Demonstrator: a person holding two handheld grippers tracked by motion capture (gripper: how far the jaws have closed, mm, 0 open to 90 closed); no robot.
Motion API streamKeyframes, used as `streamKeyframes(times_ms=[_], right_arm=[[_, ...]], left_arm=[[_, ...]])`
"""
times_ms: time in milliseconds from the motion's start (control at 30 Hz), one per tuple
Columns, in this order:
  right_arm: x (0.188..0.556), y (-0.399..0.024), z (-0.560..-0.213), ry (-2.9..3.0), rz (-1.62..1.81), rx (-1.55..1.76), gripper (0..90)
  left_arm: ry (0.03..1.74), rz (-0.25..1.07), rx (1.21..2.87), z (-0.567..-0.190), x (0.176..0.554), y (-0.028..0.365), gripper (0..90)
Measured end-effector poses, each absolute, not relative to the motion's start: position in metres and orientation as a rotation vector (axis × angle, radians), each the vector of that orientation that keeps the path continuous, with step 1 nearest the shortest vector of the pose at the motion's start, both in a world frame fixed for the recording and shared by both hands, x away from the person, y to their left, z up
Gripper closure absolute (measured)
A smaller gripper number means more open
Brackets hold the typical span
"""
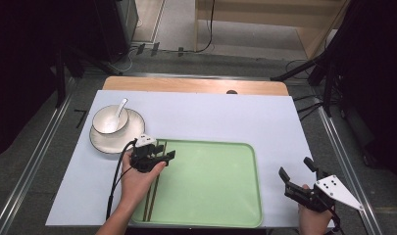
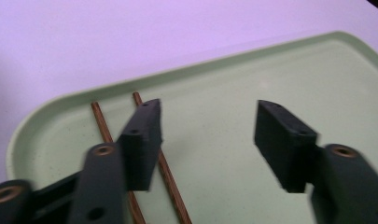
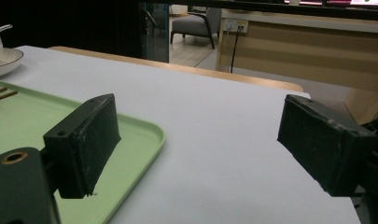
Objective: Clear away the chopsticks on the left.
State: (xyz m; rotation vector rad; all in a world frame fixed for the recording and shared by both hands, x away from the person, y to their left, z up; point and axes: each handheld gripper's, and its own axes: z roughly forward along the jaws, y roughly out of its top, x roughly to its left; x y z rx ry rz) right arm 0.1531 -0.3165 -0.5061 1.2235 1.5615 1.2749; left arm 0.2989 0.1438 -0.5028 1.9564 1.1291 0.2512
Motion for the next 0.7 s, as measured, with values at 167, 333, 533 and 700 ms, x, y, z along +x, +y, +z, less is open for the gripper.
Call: streamKeyframes(times_ms=[167,333,533,700], right_arm=[[0.154,-0.316,-0.506,1.564,1.274,1.225,13.0],[0.153,-0.316,-0.507,1.565,1.272,1.224,13.0],[0.154,-0.317,-0.507,1.565,1.272,1.229,13.0],[0.154,-0.317,-0.507,1.564,1.275,1.234,13.0]], left_arm=[[1.023,0.190,1.903,-0.495,0.290,0.159,7.0],[1.003,0.179,1.872,-0.492,0.283,0.175,0.0],[0.999,0.255,1.833,-0.489,0.271,0.196,0.0],[1.001,0.288,1.809,-0.490,0.264,0.215,0.0]])
